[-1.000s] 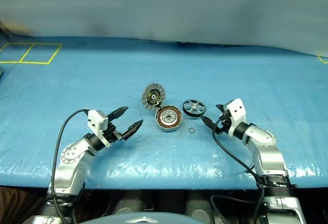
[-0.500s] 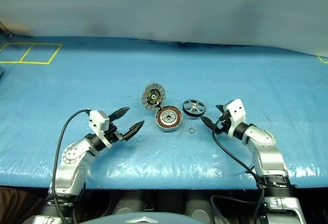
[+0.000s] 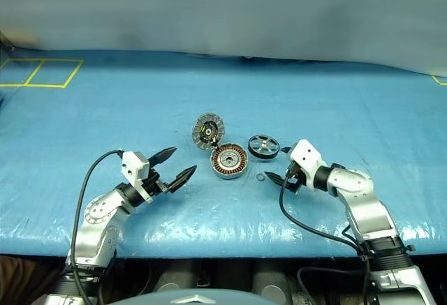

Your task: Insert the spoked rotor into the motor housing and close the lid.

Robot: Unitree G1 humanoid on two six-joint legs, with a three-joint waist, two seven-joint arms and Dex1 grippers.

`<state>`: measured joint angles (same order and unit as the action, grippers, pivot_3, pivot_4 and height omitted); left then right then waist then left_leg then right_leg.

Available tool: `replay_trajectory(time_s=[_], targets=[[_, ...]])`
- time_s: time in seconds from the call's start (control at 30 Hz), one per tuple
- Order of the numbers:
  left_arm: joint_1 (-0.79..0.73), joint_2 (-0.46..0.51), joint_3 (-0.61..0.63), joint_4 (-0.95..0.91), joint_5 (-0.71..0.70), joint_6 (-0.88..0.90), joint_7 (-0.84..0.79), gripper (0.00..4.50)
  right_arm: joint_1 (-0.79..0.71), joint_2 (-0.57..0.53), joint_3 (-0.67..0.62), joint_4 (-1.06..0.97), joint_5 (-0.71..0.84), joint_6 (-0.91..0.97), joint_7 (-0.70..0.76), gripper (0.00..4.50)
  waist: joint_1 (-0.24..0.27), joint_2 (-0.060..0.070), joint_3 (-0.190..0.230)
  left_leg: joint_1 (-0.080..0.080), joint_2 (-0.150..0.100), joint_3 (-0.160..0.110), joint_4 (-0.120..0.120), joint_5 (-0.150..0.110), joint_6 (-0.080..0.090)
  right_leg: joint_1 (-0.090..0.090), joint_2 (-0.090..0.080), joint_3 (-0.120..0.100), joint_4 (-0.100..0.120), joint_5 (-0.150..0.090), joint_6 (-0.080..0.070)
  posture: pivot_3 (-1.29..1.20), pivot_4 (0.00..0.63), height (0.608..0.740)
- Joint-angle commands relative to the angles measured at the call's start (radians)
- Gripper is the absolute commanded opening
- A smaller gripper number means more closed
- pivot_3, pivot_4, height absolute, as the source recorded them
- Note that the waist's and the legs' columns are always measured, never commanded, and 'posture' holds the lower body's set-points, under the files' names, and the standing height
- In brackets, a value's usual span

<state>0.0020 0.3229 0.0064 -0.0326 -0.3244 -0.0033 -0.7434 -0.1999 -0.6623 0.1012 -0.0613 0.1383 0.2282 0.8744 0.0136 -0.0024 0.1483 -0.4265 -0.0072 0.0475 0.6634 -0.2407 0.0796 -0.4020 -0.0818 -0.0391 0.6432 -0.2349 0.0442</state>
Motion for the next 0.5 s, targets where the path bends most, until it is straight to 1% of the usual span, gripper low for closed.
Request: replay_trajectory(time_s=[0.03, 0.1, 0.17, 0.27, 0.5], targets=[[0.001, 0.001, -0.001, -0.003, -0.001, -0.007, -0.001, 4.50, -0.060, -0.024, 0.060, -0.076, -0.039, 0.002, 0.049, 4.44, 0.000, 0.000, 0.000, 0.000, 0.000, 0.000, 0.000, 0.000, 0.000, 0.000, 0.000, 0.000, 0.000, 0.000, 0.000, 0.00, 0.150, 0.740], [0.004, -0.001, -0.003, -0.005, -0.002, -0.006, -0.001, 4.50, -0.119, -0.048, 0.129, -0.082, -0.121, -0.008, 0.068, 4.44, -0.001, 0.000, 0.000, 0.000, 0.000, 0.000, 0.000, 0.000, 0.000, 0.000, 0.000, 0.000, 0.000, 0.000, 0.000, 0.00, 0.150, 0.740], [0.004, -0.001, -0.004, -0.004, -0.003, -0.006, -0.001, 4.50, -0.163, -0.055, 0.169, -0.075, -0.161, -0.013, 0.083, 4.44, 0.000, 0.000, 0.000, -0.001, 0.000, 0.000, 0.000, 0.000, 0.000, -0.001, 0.000, -0.001, 0.000, 0.000, 0.000, 0.00, 0.150, 0.740], [0.009, 0.004, 0.002, -0.010, -0.007, -0.004, 0.000, 4.50, -0.270, -0.061, 0.258, -0.054, -0.240, -0.056, 0.145, 4.44, 0.000, 0.000, 0.000, -0.004, 0.000, 0.000, 0.001, 0.000, 0.000, -0.004, 0.000, -0.001, 0.000, 0.000, 0.000, 0.00, 0.150, 0.740], [0.024, 0.015, 0.008, -0.017, -0.008, -0.003, -0.002, 4.50, -0.396, -0.045, 0.370, 0.030, -0.326, -0.152, 0.246, 4.44, 0.001, 0.000, 0.000, -0.005, -0.001, 0.000, 0.001, 0.002, -0.003, -0.004, 0.000, -0.001, 0.000, 0.000, 0.000, 0.00, 0.150, 0.740]])
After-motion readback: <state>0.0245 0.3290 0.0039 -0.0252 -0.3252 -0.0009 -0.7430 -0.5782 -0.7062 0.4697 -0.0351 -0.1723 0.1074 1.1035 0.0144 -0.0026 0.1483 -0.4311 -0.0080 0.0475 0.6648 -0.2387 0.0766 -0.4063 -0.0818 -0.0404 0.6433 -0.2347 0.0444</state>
